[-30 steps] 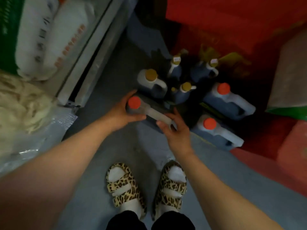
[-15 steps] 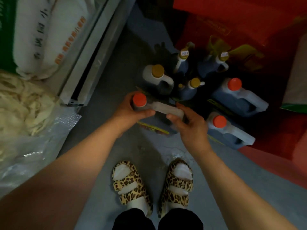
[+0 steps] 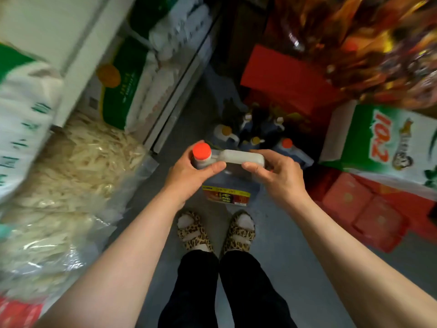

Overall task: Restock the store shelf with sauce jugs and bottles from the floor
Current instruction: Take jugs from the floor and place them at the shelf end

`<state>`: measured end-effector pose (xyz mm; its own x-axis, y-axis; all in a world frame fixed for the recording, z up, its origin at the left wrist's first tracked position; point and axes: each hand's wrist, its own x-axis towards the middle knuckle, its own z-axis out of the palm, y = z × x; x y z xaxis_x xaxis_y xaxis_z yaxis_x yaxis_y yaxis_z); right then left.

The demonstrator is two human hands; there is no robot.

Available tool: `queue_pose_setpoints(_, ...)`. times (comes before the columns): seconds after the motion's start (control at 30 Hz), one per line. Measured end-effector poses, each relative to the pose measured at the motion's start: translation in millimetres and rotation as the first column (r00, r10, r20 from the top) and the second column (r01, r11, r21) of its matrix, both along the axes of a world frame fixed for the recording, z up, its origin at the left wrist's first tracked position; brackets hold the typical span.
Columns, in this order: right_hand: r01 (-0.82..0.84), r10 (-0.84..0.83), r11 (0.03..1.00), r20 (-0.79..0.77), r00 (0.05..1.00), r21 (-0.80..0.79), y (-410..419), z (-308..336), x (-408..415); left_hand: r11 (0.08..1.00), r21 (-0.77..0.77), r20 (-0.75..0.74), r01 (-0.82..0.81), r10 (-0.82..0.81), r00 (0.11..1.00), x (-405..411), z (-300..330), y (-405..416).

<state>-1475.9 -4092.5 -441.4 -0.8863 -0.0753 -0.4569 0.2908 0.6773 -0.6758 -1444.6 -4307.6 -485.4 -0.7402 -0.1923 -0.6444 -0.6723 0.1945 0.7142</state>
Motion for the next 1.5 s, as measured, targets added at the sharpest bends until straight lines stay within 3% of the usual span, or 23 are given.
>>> queue_pose_setpoints(0.23, -0.085, 0.096, 0.995, -0.263, 0.96, 0.051, -25, 201, -39, 0.997, -0.058, -0.215, -0.047, 0.034, 0.976, -34, 206, -23)
queue_pose_setpoints(0.43, -0.101, 0.1, 0.995, -0.49, 0.866, 0.025, -49, 378, -84, 0.955, -0.294, -0.408, -0.05, -0.078, 0.91, -81, 389, -52)
queue_pose_setpoints(0.77, -0.263, 0.121, 0.959, -0.686, 0.718, -0.105, -77, 576, -208, 0.841, -0.484, -0.603, -0.241, -0.122, 0.788, -158, 606, -71)
queue_pose_setpoints(0.9, -0.448, 0.191, 0.881, -0.748, 0.636, -0.155, -90, 637, -269, 0.846, -0.46, -0.67, -0.269, -0.133, 0.73, -186, 659, -85)
queue_pose_setpoints(1.0, -0.613, 0.275, 0.759, -0.746, 0.607, -0.22, -111, 679, -309, 0.813, -0.456, -0.704, -0.361, -0.082, 0.705, -204, 686, -100)
queue_pose_setpoints(1.13, -0.778, 0.412, 0.587, -0.744, 0.526, -0.225, -158, 709, -352, 0.671, -0.536, -0.692, -0.512, -0.002, 0.722, -212, 715, -116)
queue_pose_setpoints(1.23, -0.836, 0.483, 0.487, -0.72, 0.499, -0.252, -203, 706, -376, 0.572, -0.581, -0.651, -0.579, 0.101, 0.752, -217, 722, -136)
queue_pose_setpoints(1.37, -0.874, 0.552, 0.424, -0.698, 0.457, -0.237, -256, 695, -401, 0.455, -0.655, -0.6, -0.603, 0.172, 0.781, -223, 725, -164)
queue_pose_setpoints(1.5, -0.886, 0.596, 0.396, -0.667, 0.446, -0.239, -281, 693, -416, 0.436, -0.708, -0.535, -0.555, 0.181, 0.825, -232, 730, -181)
